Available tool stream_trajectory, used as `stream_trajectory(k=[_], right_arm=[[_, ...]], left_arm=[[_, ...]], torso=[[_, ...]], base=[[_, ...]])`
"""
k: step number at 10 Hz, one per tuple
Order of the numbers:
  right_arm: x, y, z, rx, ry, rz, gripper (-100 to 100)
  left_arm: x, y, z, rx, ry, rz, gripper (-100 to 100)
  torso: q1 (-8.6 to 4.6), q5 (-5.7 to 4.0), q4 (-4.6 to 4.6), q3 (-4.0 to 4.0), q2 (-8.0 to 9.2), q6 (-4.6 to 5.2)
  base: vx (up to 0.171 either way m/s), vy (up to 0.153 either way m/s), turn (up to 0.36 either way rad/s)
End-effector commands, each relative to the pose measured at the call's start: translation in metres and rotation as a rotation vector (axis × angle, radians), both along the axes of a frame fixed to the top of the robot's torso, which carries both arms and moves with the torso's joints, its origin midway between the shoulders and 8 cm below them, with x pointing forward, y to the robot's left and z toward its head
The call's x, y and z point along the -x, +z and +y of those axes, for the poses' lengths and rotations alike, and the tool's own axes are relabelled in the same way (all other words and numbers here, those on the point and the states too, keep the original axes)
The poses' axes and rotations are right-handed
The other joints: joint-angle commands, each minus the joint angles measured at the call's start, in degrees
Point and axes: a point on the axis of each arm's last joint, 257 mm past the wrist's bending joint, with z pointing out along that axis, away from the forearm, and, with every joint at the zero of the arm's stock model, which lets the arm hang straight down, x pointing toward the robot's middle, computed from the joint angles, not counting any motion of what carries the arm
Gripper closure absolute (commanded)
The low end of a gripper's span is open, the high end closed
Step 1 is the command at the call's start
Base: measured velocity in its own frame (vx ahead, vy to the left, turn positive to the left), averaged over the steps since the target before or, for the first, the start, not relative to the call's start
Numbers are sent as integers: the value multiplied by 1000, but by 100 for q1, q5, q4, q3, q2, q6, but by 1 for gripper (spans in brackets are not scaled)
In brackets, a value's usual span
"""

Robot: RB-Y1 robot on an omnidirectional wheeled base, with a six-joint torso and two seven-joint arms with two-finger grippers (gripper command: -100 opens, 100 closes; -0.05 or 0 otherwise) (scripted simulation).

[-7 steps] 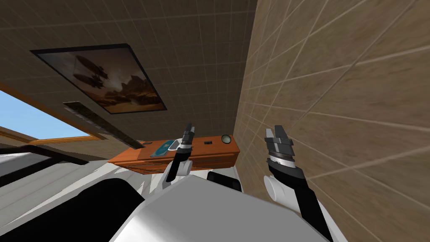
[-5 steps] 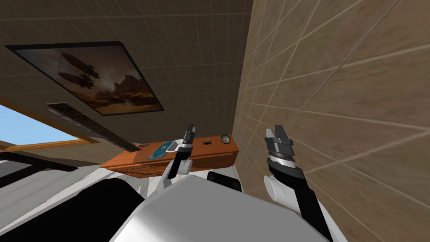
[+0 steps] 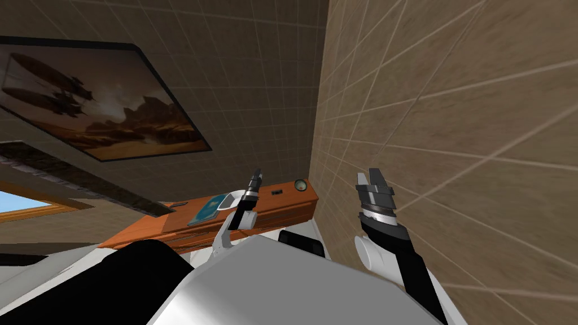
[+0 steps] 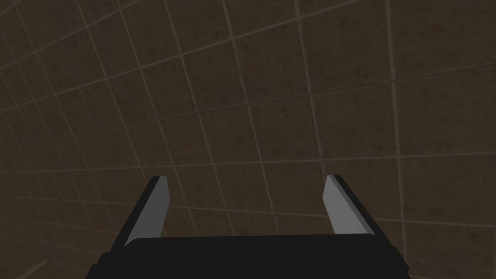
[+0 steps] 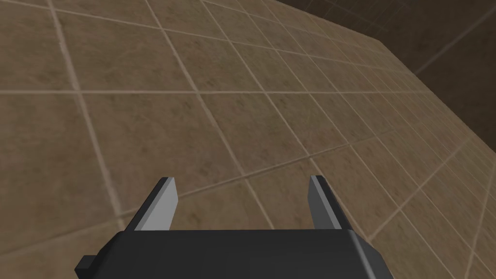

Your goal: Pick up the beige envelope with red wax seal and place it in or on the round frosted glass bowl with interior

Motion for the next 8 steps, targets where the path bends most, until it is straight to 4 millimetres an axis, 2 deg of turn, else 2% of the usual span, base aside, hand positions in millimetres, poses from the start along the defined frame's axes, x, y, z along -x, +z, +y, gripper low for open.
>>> stream_trajectory(k=[1,2,3,4,5,6,7,8], right_arm=[[0,0,0,0,0,0,0],[0,0,0,0,0,0,0],[0,0,0,0,0,0,0],[0,0,0,0,0,0,0],[0,0,0,0,0,0,0],[0,0,0,0,0,0,0],[0,0,0,0,0,0,0],[0,0,0,0,0,0,0]], left_arm=[[-12,-18,17,11,25,53,-100],[-13,-21,17,12,26,58,-100],[-21,-38,32,26,50,108,-100],[-21,-38,32,26,50,108,-100],[-28,-55,48,43,78,158,-100],[-28,-56,48,43,78,161,-100],[-35,-73,65,63,107,209,-100],[-35,-75,65,64,109,215,-100]], torso=[[0,0,0,0,0,0],[-5,-2,-2,-4,-7,4],[-10,-2,-2,-6,-11,0],[-8,-3,-2,-5,-7,3],[-10,-3,-2,-4,-7,1],[-7,-2,-1,-3,-3,3],[-8,-2,-1,-3,-5,1],[-3,-1,-2,-5,-7,4]], base=[[-19,42,-161],[-15,33,-83],[-31,38,-162],[-33,36,-93],[-43,41,-190],[-35,42,-146],[-30,50,-244],[-29,44,-118]])
